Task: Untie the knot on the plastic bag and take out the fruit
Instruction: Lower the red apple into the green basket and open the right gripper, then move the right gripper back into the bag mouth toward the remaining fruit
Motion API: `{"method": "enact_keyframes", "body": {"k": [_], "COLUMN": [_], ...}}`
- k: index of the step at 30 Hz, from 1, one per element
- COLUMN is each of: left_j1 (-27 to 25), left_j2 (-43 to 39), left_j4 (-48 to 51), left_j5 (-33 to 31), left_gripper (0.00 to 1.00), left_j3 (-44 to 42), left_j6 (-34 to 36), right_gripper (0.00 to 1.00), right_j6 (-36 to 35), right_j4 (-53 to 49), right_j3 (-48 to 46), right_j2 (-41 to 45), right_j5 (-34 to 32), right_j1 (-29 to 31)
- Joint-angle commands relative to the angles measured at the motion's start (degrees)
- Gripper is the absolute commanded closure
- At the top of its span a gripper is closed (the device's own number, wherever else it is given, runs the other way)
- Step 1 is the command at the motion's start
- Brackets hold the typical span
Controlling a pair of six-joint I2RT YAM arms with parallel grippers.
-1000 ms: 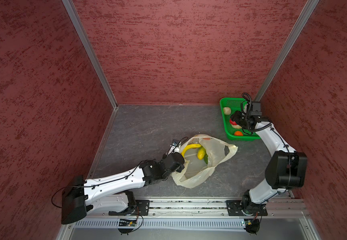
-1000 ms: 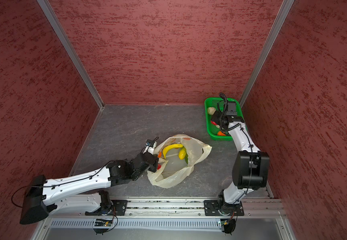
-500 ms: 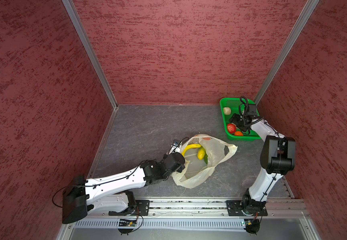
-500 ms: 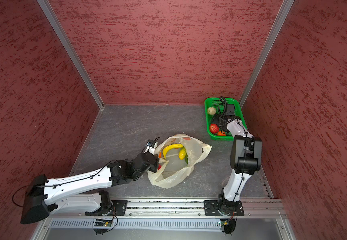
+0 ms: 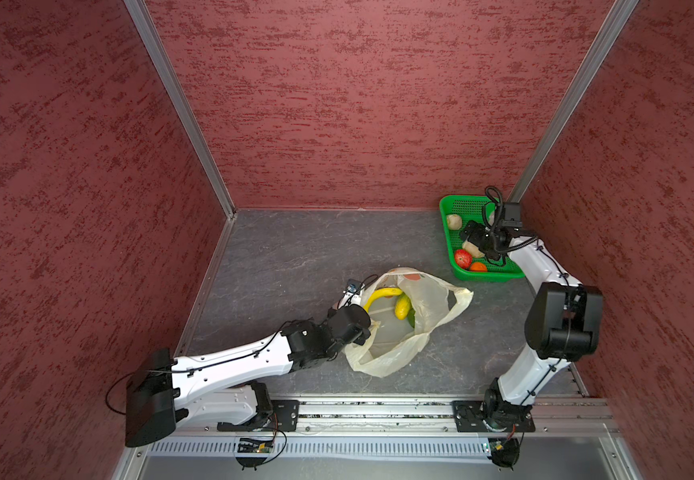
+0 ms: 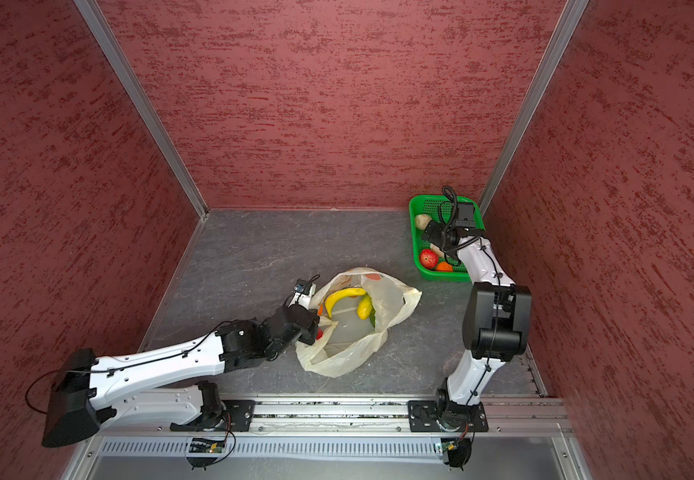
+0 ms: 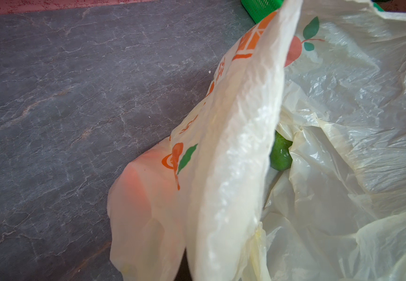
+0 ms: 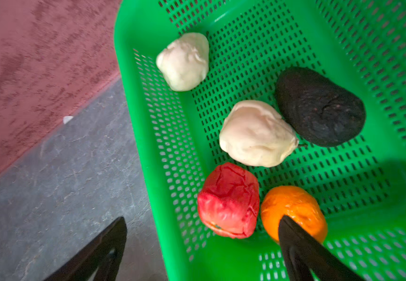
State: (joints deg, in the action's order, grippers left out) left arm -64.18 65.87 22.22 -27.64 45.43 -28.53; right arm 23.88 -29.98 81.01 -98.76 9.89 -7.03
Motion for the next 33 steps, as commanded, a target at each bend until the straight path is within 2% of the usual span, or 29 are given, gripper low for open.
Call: {"method": "enact_keyframes", "body": {"k": [1, 8, 15, 19, 27, 33], "left_j1": [0.1, 0.2, 0.3, 0.4, 0.7, 1.0], "left_j2": [-1.0, -0.5, -0.9, -1.1, -1.7, -2.7], "left_j4": [-1.9, -1.4, -1.0, -0.6, 0.3, 1.3], "left_j5": [0.9, 0.3, -0.2, 0.4, 0.1, 0.2], "left_gripper": [1.0, 1.0, 0.97, 1.0, 1.0, 1.0], "left_j3": [0.6, 1.1, 1.0, 1.1, 1.2, 1.0], "left_j6": [1.6, 1.9, 2.5, 2.6, 2.9, 2.7], "right_gripper": [0.02, 0.02, 0.01, 0.01, 0.01, 0.01], "right_j6": [-1.2, -3.4, -6.5, -5.5, 0.3, 1.9], "right_j4": [-2.5, -10.9, -21.7, -24.2, -23.4, -16.8], "right_j3": [-0.9, 1.4, 6.7, 6.6, 1.3, -7.6], "right_j2": [5.9, 15.1, 22.3, 25.5, 30.0, 30.8], "right_j5": [2.4, 5.1, 4.7, 4.8, 2.5, 0.7], "right_j1": [1.1, 7.4, 20.8, 27.7, 42.5, 49.5]}}
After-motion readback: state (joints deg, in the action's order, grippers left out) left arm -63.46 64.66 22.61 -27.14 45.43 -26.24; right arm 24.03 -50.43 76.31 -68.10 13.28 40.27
